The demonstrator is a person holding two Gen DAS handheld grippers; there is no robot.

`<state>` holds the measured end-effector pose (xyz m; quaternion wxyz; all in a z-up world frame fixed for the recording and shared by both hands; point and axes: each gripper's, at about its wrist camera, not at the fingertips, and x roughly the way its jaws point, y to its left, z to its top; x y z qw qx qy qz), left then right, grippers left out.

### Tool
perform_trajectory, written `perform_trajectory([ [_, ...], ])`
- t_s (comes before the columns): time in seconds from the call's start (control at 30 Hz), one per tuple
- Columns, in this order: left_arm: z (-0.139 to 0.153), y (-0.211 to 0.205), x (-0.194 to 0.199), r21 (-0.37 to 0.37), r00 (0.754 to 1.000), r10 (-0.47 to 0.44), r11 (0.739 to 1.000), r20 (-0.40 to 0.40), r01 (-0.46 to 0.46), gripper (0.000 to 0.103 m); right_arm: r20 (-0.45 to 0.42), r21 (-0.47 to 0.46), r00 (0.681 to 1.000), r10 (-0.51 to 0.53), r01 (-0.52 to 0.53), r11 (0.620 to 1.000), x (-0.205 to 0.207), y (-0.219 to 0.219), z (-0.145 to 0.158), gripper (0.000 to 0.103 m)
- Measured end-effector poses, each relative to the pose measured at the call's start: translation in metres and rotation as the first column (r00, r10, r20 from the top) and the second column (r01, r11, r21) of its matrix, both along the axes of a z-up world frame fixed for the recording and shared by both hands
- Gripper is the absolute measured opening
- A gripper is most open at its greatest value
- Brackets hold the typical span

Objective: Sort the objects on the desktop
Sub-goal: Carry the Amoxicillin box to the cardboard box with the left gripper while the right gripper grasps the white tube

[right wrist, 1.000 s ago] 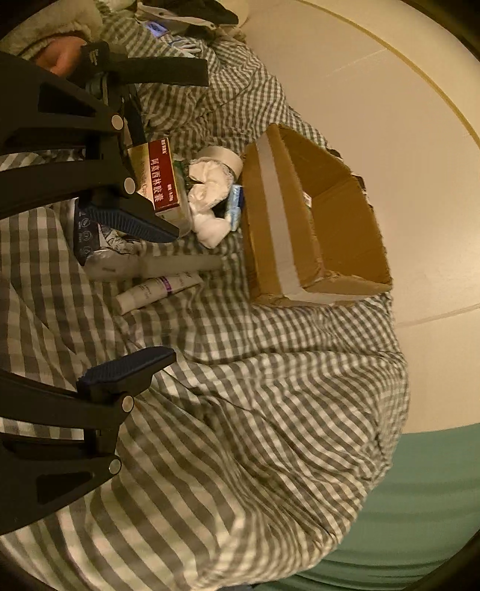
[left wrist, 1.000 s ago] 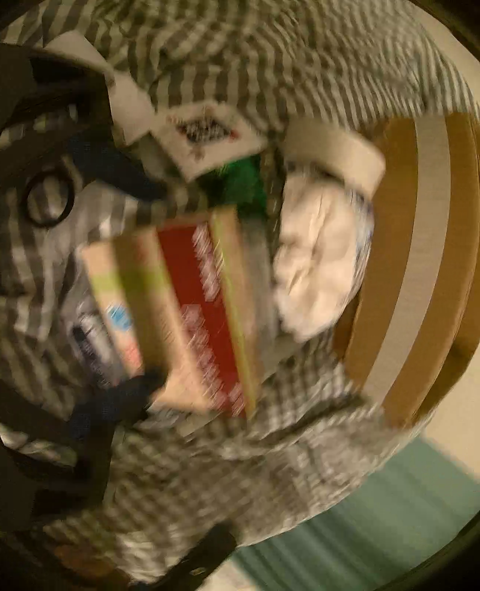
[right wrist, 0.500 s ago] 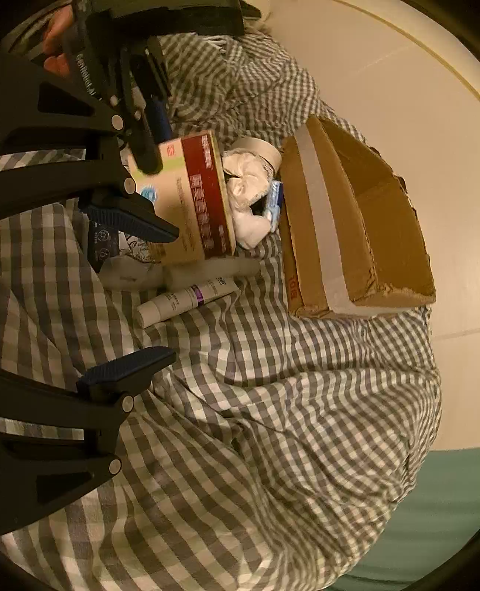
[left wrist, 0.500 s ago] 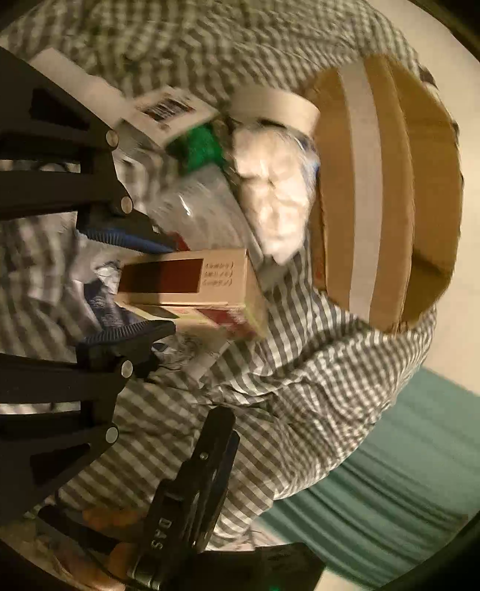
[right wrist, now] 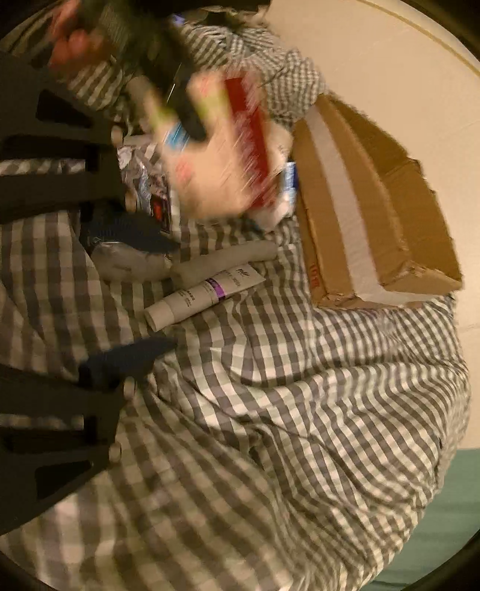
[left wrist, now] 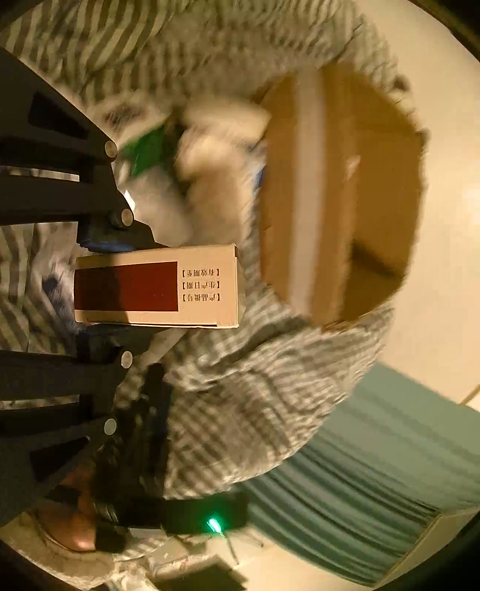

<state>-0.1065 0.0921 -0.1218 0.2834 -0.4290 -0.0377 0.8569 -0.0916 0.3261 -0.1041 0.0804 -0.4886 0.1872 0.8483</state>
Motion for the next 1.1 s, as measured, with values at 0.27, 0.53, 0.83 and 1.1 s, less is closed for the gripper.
perform_trajectory([
  [0.27, 0.014, -0.018, -0.015, -0.081, 0.996, 0.064, 0.994, -0.059, -0.068, 0.029, 0.225, 0.061, 0.974, 0.011, -0.026, 0.998, -0.038, 0.0, -0.047, 0.035],
  [0.53, 0.006, -0.026, -0.013, -0.091, 0.996, 0.082, 0.992, -0.041, -0.085, 0.029, 0.207, 0.155, 0.978, 0.027, -0.06, 0.986, -0.04, -0.014, -0.039, 0.023],
  [0.83, 0.05, -0.044, 0.001, -0.061, 0.984, 0.101, 0.992, -0.144, -0.111, 0.029, -0.004, 0.302, 1.0, -0.025, 0.025, 0.953, 0.004, -0.033, 0.05, 0.02],
  [1.1, 0.108, -0.057, -0.021, -0.039, 0.957, 0.125, 0.989, -0.262, -0.14, 0.029, -0.205, 0.312, 0.978, 0.04, 0.027, 0.95, -0.012, -0.048, 0.141, 0.02],
])
